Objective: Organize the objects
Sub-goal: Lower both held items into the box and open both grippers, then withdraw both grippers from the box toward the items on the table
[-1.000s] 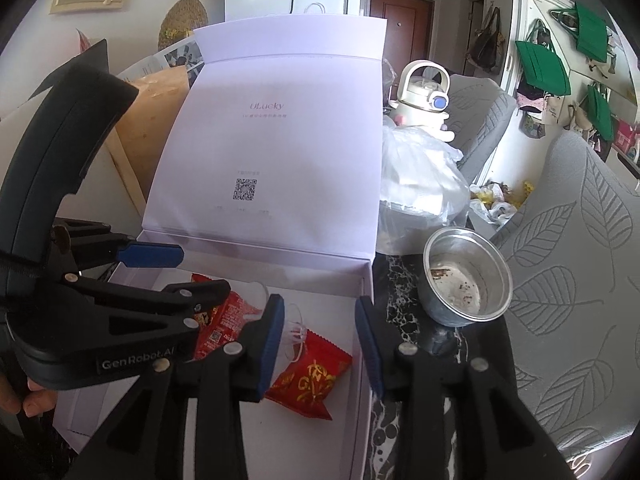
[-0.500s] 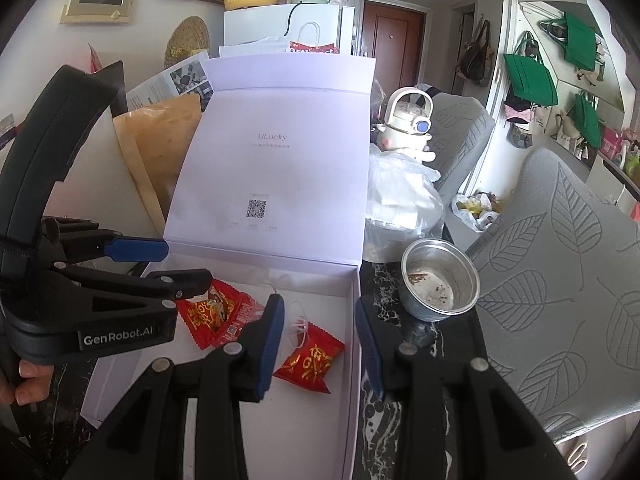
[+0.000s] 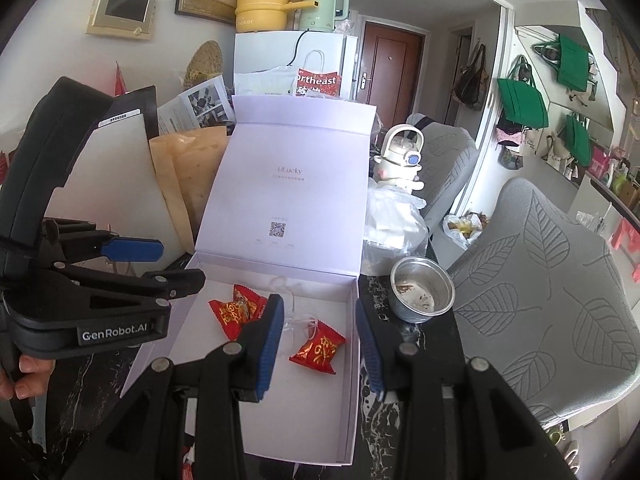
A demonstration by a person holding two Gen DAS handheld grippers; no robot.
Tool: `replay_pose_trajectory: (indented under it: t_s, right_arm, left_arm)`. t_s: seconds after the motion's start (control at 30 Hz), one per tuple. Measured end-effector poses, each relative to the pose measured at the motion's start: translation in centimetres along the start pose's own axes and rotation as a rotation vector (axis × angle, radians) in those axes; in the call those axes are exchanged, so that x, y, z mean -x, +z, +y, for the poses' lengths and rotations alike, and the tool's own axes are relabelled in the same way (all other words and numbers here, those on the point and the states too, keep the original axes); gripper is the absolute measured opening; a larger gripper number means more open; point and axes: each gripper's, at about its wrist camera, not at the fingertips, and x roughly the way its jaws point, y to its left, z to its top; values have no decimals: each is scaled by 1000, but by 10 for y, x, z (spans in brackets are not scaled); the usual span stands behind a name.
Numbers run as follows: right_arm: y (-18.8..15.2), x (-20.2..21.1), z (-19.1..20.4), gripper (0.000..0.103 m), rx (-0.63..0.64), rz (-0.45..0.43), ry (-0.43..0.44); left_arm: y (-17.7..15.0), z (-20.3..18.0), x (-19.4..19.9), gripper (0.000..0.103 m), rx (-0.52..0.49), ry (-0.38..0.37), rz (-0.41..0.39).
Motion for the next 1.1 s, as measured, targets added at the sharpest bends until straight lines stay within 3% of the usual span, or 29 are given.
replay_pose_trajectory:
  t_s: [0.23,0.33,0.47,0.57,0.77,1.1]
  right_arm:
    - [-4,31,9,40,-1,-18,-7]
    - [-7,44,12,45,-3,-30,-10]
    - [-12,60,17,50,-4,-43,-16]
    - [-18,71,19,53,-6,-49,-21]
    - [-33,90,23,54,-17,-51,-20]
    - [-56,116,34,54,-28,-51,-23]
  left_arm:
    - [-13,3,30,49,9,8,-28]
    - [-19,4,41,49,9,12,-41]
    - [-28,4,55,59,14,11,-57]
    - [-35,4,66,60,10,16,-72]
    - [-51,3,80,67,15,19,-76]
    - [-81,2,97,68,22,12,-76]
